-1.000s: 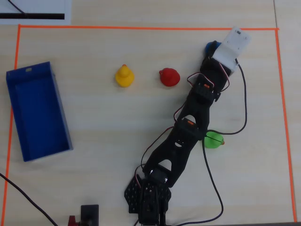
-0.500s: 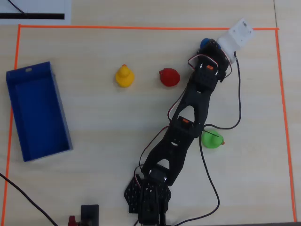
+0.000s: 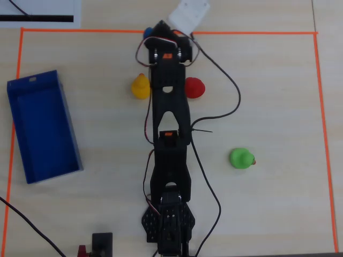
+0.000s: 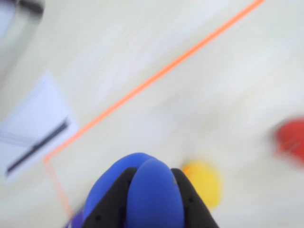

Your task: Grasp blue duck and put it into box.

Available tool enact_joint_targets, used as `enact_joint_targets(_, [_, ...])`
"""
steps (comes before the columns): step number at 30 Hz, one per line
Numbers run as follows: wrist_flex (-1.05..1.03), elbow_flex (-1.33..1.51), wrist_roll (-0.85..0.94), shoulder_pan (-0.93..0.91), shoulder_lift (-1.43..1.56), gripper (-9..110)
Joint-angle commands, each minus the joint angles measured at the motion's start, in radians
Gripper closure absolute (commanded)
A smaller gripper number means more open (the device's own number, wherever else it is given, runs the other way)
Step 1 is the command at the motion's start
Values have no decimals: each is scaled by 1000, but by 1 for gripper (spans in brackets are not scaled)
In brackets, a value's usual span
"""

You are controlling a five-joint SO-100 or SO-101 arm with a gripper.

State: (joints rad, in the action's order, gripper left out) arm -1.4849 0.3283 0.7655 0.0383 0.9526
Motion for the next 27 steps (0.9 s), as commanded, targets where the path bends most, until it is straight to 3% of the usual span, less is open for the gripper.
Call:
enact_joint_targets(1, [-49,-20,-77,219,121,101])
enact_joint_targets(8, [-103,52,-132,517,183,101])
enact_joint_targets(14, [11,337,-91,735,276,101])
enact_joint_targets(23, [179,646,-143,881,258,101])
enact_joint_targets(27, [212,718,-130,893,270,77])
